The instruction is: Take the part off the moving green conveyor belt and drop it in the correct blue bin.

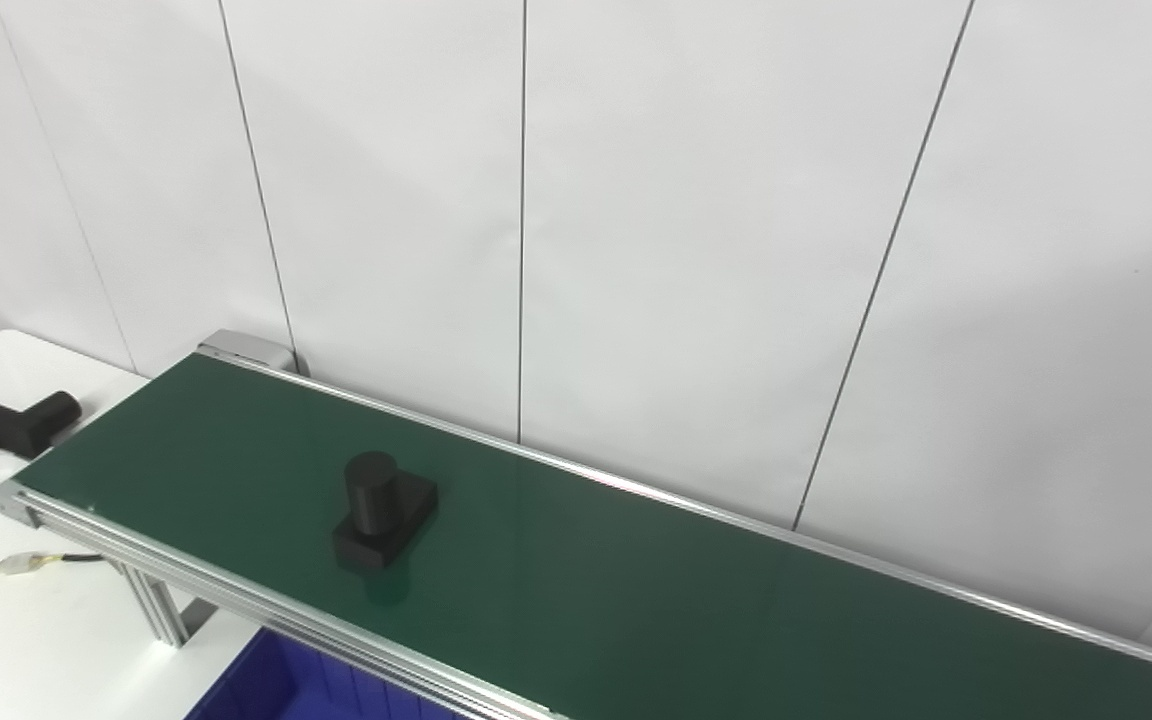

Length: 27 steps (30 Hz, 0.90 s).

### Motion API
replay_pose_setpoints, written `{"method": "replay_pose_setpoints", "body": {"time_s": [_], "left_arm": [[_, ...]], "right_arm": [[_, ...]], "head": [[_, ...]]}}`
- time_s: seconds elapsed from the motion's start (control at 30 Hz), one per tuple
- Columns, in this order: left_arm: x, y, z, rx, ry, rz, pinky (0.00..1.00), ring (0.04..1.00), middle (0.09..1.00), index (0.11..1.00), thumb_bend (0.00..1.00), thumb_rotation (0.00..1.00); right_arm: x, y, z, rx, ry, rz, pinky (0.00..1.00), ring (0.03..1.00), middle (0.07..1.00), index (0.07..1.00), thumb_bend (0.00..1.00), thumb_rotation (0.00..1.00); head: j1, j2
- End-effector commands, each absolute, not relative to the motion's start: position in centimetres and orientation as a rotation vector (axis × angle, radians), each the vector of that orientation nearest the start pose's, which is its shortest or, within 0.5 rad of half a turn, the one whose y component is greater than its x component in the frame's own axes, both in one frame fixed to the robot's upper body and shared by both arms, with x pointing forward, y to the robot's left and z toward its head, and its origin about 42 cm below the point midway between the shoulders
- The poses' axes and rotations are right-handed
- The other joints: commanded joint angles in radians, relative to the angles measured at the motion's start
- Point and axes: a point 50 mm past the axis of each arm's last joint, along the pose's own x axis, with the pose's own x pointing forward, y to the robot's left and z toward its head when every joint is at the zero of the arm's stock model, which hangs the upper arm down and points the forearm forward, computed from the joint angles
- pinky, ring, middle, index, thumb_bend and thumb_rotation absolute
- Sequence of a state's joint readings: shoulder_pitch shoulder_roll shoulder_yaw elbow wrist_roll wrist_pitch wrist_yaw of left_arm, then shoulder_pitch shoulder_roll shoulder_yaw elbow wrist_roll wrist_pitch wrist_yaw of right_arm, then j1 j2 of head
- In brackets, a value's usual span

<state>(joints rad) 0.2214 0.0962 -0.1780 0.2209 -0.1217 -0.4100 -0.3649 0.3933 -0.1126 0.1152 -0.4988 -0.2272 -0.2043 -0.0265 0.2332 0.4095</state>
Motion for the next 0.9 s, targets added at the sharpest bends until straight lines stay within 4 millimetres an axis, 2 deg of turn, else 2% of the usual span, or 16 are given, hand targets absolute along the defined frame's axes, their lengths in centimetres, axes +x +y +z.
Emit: {"method": "replay_pose_setpoints", "body": {"time_s": [0.0, 0.2, 0.37, 0.5, 0.63, 0.87], "left_arm": [[18.9, 19.6, 2.3, -0.051, -0.046, -0.448, 0.70, 0.737, 0.771, 0.809, 0.94, 0.50], [18.9, 19.8, 2.4, -0.047, -0.047, -0.443, 0.70, 0.737, 0.770, 0.812, 0.94, 0.50], [19.0, 20.2, 2.5, -0.049, -0.048, -0.444, 0.70, 0.740, 0.771, 0.819, 0.94, 0.50], [18.9, 20.4, 2.7, -0.047, -0.045, -0.441, 0.71, 0.749, 0.778, 0.828, 0.95, 0.51], [19.0, 20.6, 2.7, -0.043, -0.052, -0.441, 0.71, 0.751, 0.780, 0.828, 0.94, 0.52], [19.0, 21.1, 3.3, -0.055, -0.044, -0.436, 0.74, 0.763, 0.791, 0.846, 0.94, 0.55]], "right_arm": [[15.8, -22.0, 17.2, -0.300, -0.349, 0.052, 0.60, 0.770, 0.825, 0.829, 0.29, 0.48], [16.9, -21.9, 17.2, -0.344, -0.320, 0.082, 0.64, 0.816, 0.855, 0.843, 0.37, 0.62], [18.1, -21.5, 16.9, -0.384, -0.322, 0.098, 0.67, 0.809, 0.864, 0.852, 0.41, 0.64], [18.8, -21.3, 16.9, -0.401, -0.314, 0.109, 0.67, 0.804, 0.870, 0.860, 0.45, 0.69], [19.5, -21.2, 16.8, -0.414, -0.316, 0.108, 0.66, 0.788, 0.862, 0.855, 0.47, 0.69], [20.6, -20.8, 17.2, -0.418, -0.339, 0.114, 0.66, 0.783, 0.847, 0.842, 0.45, 0.64]], "head": [[0.000, 0.001], [-0.032, 0.013], [-0.075, 0.043], [-0.102, 0.060], [-0.132, 0.075], [-0.218, 0.137]]}}
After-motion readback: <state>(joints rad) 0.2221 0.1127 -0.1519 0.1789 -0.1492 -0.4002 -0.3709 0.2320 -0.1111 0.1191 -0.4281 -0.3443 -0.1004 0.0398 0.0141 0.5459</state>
